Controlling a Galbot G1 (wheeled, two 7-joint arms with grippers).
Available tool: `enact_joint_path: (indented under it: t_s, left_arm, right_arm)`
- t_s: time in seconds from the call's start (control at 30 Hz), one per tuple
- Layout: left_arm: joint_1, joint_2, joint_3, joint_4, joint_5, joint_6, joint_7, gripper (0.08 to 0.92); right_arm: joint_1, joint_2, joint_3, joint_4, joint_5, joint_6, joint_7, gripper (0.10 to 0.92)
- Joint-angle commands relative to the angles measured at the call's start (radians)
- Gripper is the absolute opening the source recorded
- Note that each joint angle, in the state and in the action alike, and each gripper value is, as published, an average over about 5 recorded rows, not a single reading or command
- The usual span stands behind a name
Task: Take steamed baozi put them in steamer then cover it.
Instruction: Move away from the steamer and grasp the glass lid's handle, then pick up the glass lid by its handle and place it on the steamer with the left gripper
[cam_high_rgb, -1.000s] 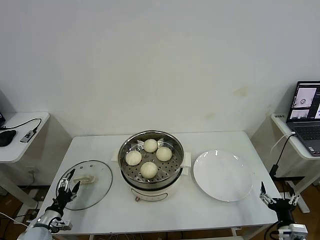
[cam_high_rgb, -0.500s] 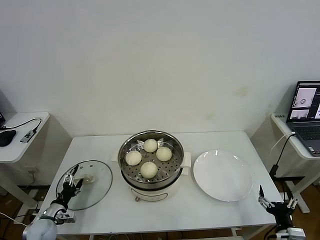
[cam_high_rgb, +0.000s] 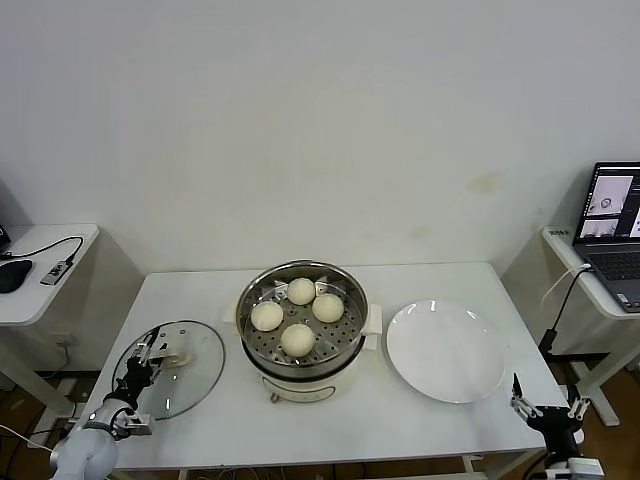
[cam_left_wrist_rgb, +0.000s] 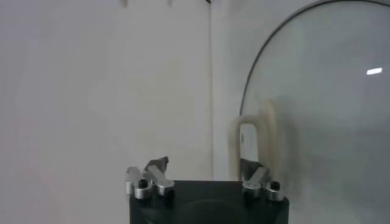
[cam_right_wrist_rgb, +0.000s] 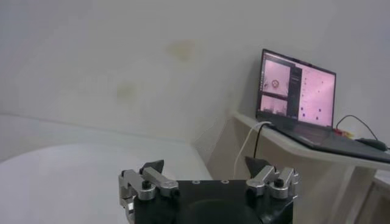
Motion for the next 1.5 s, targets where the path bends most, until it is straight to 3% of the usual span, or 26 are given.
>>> enact_joint_path:
  t_s: [0.03,0.3,0.53,0.73,1.13,1.3,1.5]
  left_arm:
    - [-0.017,0.0,0.01,0.043,-0.006,0.0,-0.008,0.562]
    - [-0.008,-0.009,0.004,0.046,-0.003,-0.017,-0.074,0.328]
    - [0.07,-0.02,-0.058,-0.136,0.069,0.038,-0.148,0.152]
    - [0.174,0.003,-0.127,-0.313,0.033,0.109,-0.115,0.138]
    - [0.314,0.142,-0.262,-0.616,-0.181,0.232,0.155,0.138]
    - [0.301,0.176,-0.186,-0.723,-0.236,0.33,0.214,0.138]
    - [0.2,0.213,0.051,-0.803,-0.262,0.462,0.242,0.138]
  right_arm:
    - [-0.004,0.002,-0.003,0.006,-0.003,0.0,-0.001,0.823]
    - [-0.008,-0.001,-0.006,0.015,-0.004,0.0,-0.004,0.823]
    - [-0.001,-0.006,-0.027,0.006,-0.015,0.002,-0.008,0.823]
    - [-0.001,-0.015,-0.043,0.006,-0.019,0.003,-0.011,0.823]
    - [-0.013,-0.027,-0.07,0.02,-0.034,0.004,-0.016,0.823]
    - [-0.019,-0.021,-0.081,0.031,-0.049,0.003,-0.017,0.823]
    - [-0.02,-0.008,-0.088,0.033,-0.074,0.004,-0.019,0.823]
